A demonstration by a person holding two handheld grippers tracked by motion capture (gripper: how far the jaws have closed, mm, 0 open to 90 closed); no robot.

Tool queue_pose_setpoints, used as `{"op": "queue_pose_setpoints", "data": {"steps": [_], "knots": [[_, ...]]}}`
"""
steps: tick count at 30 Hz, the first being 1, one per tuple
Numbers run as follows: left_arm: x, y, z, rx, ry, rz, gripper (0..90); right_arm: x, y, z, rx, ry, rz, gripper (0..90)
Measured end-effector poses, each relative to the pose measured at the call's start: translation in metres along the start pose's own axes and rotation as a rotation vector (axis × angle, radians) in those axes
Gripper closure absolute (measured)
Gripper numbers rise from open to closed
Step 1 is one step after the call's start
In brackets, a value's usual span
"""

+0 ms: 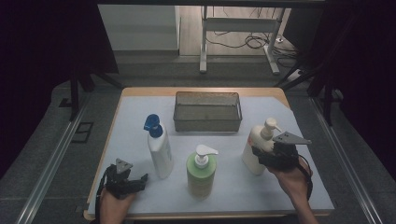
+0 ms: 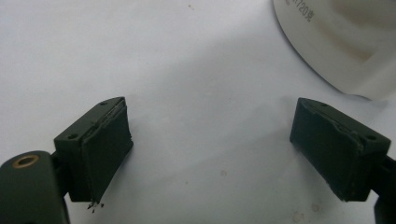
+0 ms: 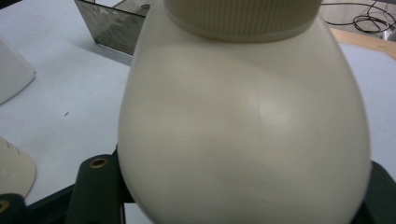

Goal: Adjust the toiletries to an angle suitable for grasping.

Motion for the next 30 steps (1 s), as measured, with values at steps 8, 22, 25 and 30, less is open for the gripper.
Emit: {"op": "queue_pose_setpoints", "data": {"steps": [8, 22, 25, 30], "knots": [[0.0, 0.0, 0.0, -0.001, 0.0, 0.001, 12.2, 0.004, 0.0, 0.005, 0.044, -0.008, 0.02, 36.7], [0.0, 0.0, 0.0, -0.001, 0.0, 0.001, 12.2, 0.033, -0.006, 0.015, 0.113, -0.022, 0.012, 36.7], [0.0, 0.0, 0.0, -0.001, 0.0, 0.0, 12.2, 0.04, -0.005, 0.017, 0.128, -0.024, 0.019, 36.7], [0.0, 0.0, 0.0, -0.001, 0.0, 0.001, 12.2, 0.053, -0.004, 0.021, 0.141, -0.038, 0.017, 36.8]]}}
Point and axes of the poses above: each handheld gripper's, and its own axes: y roughly forward along the jaws, x roughly out of its top, z roughly to its left, the point moved 7 cm from there along y, roughly forward along the jaws, and after that the axes turned 12 degrees about x, right-handed, at the moved point
